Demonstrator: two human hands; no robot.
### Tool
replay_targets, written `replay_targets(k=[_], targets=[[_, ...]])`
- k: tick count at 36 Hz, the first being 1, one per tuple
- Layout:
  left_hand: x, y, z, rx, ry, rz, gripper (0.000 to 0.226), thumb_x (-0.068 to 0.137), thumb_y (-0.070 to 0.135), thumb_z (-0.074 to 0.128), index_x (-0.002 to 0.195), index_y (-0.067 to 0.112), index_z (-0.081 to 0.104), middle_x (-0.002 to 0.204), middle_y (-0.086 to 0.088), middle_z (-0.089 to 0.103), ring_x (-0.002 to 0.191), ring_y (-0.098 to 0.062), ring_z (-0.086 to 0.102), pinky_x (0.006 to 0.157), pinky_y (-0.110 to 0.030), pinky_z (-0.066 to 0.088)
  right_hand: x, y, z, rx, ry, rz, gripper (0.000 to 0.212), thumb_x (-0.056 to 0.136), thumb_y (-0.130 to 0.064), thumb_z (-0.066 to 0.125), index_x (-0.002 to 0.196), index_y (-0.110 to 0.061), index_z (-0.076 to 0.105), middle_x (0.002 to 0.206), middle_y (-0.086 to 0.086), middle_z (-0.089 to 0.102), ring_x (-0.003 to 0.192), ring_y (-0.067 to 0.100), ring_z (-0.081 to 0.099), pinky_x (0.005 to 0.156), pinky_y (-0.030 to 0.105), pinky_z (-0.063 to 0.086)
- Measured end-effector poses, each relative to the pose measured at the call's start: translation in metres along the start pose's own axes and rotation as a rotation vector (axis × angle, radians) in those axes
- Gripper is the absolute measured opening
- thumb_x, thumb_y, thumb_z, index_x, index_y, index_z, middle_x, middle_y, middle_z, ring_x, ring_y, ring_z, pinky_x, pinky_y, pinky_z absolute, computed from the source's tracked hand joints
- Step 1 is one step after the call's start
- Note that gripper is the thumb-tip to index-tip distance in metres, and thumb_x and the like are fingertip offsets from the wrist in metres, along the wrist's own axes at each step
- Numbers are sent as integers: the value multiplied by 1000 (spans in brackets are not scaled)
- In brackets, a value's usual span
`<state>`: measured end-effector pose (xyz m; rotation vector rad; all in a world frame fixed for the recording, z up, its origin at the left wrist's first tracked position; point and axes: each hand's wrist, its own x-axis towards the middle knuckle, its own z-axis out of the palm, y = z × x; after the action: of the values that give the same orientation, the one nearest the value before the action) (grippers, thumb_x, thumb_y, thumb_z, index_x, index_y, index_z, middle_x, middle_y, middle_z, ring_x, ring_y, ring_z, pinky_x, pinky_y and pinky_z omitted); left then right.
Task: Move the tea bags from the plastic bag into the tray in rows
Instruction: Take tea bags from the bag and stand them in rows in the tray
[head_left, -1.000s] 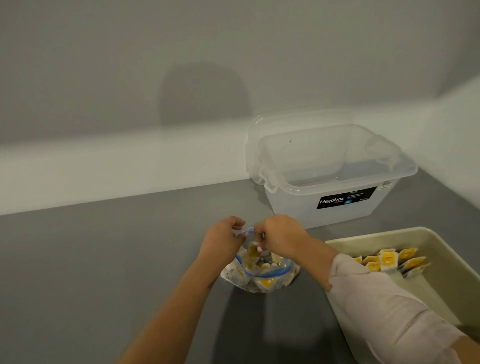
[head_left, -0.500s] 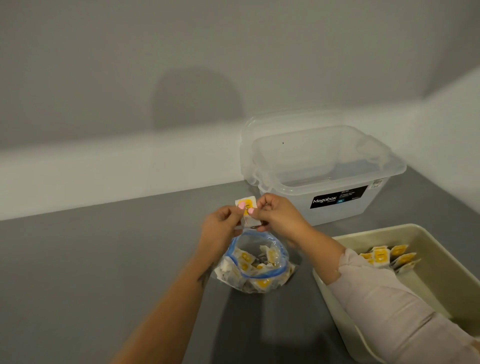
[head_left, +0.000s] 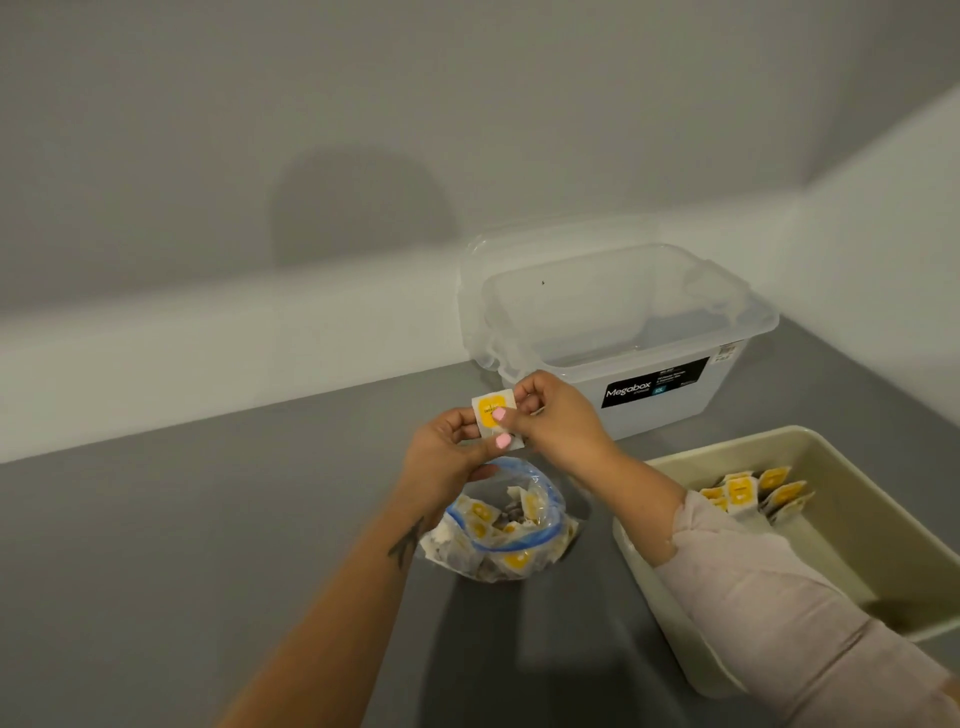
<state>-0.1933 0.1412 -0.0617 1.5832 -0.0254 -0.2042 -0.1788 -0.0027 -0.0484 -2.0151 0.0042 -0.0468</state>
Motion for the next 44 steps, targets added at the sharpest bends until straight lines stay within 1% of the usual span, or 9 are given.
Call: replay_targets(k=[2, 8, 15, 23, 27, 32, 38, 41, 44], targets=[[1, -1, 4, 17, -20, 5, 24, 77, 15, 74, 99, 18, 65, 91, -2, 72, 82, -17, 70, 76, -31, 58, -4, -4, -8, -25, 16, -43, 25, 79, -23, 76, 95, -21, 57, 77, -5, 56, 67, 6, 53, 60, 17, 41], [0, 0, 24, 47, -78, 19, 17, 76, 18, 76, 89, 22, 68, 80, 1, 71, 76, -12, 65, 73, -26, 56, -9, -5, -34, -101, 13, -104, 20, 73, -14, 79, 84, -23, 65, 64, -6, 49, 58, 5, 47, 55, 13, 37], [-2, 2, 55, 3, -105, 12, 10, 83, 23, 69, 91, 18, 69, 72, 7, 69, 67, -3, 63, 61, -15, 50, -15, 4, -70, -99, 26, -50, 15, 76, -17, 78, 88, -22, 72, 68, -2, 61, 67, 13, 59, 75, 34, 54], [-4, 3, 111, -6, -131, 28, 5, 84, 17, 68, 88, 14, 69, 72, 3, 68, 66, -3, 63, 63, -17, 53, -33, 12, -135, -267, 3, -101, 10, 77, -19, 77, 81, -25, 70, 77, -4, 68, 73, 7, 60, 69, 20, 46], [-9, 4, 144, -19, -131, 62, 3, 83, 14, 68, 86, 15, 69, 73, 2, 68, 66, -2, 64, 62, -15, 54, -42, 16, -172, -374, -23, -103, 9, 77, -20, 77, 82, -24, 71, 67, -12, 62, 64, 2, 56, 62, 15, 43], [-12, -2, 176, -30, -67, 72, 6, 88, 14, 63, 88, 14, 69, 83, -9, 68, 69, -11, 62, 63, -17, 54, -52, 27, -210, -371, -61, -75, 12, 78, -15, 76, 76, -23, 68, 76, -1, 69, 64, 8, 62, 73, 28, 53], [-17, -13, 206, 67, 52, 95, 7, 90, 19, 62, 87, 17, 68, 77, 0, 70, 63, -7, 65, 65, -23, 55, -62, 51, -238, -409, -97, -43, 13, 79, -13, 75, 76, -22, 66, 73, -10, 64, 66, 1, 55, 62, 12, 40], [-22, -22, 212, 130, 147, 121, 11, 90, 22, 62, 96, 14, 68, 74, 6, 69, 57, 2, 63, 63, -24, 54, -65, 66, -246, -460, -118, -35, 14, 78, -14, 76, 75, -23, 65, 76, -5, 65, 70, 6, 55, 64, 16, 41], [-27, -28, 215, 149, 204, 166, 14, 91, 22, 61, 103, 18, 66, 80, 7, 69, 58, 5, 62, 62, -16, 53, -68, 80, -250, -569, -149, -23, 12, 80, -16, 74, 79, -24, 65, 76, -7, 61, 74, 9, 56, 71, 25, 46]])
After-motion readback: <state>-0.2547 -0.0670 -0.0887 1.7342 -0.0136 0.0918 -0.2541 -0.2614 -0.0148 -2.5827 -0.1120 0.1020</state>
